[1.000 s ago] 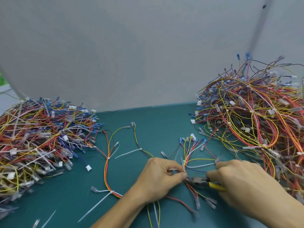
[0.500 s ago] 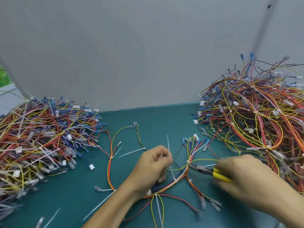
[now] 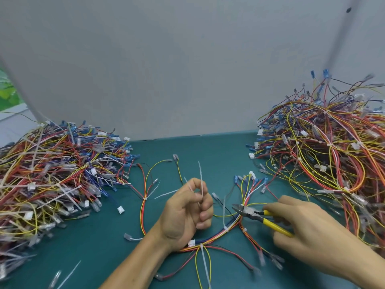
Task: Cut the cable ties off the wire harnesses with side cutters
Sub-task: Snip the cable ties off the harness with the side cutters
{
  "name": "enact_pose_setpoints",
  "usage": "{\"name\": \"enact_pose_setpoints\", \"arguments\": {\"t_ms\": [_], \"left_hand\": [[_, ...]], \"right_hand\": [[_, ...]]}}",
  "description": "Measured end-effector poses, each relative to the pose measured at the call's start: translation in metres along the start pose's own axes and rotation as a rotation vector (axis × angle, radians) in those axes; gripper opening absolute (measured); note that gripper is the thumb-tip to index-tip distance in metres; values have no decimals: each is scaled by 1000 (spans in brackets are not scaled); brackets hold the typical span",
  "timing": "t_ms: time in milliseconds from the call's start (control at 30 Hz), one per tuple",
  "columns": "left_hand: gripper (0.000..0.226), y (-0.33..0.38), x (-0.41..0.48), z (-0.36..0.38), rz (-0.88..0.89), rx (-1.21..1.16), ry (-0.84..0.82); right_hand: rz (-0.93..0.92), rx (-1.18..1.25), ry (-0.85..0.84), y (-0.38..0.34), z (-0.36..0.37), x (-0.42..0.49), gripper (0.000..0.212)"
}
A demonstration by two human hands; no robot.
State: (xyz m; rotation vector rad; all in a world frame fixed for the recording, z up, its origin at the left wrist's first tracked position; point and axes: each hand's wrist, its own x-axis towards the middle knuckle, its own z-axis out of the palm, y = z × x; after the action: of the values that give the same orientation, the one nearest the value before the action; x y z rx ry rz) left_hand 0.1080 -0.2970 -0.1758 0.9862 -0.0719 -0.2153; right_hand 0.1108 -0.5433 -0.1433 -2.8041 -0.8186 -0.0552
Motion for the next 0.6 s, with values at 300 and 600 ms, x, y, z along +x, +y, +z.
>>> {"name": "enact_pose_setpoints", "arguments": {"t_ms": [300, 600], "left_hand": [[14, -6, 7, 2, -14, 134, 140], [14, -1, 1, 1, 70, 392, 52]], "right_hand": [[-33, -50, -8, -6, 0, -2, 26], [-77, -246, -45, -6, 11, -3, 45]]}}
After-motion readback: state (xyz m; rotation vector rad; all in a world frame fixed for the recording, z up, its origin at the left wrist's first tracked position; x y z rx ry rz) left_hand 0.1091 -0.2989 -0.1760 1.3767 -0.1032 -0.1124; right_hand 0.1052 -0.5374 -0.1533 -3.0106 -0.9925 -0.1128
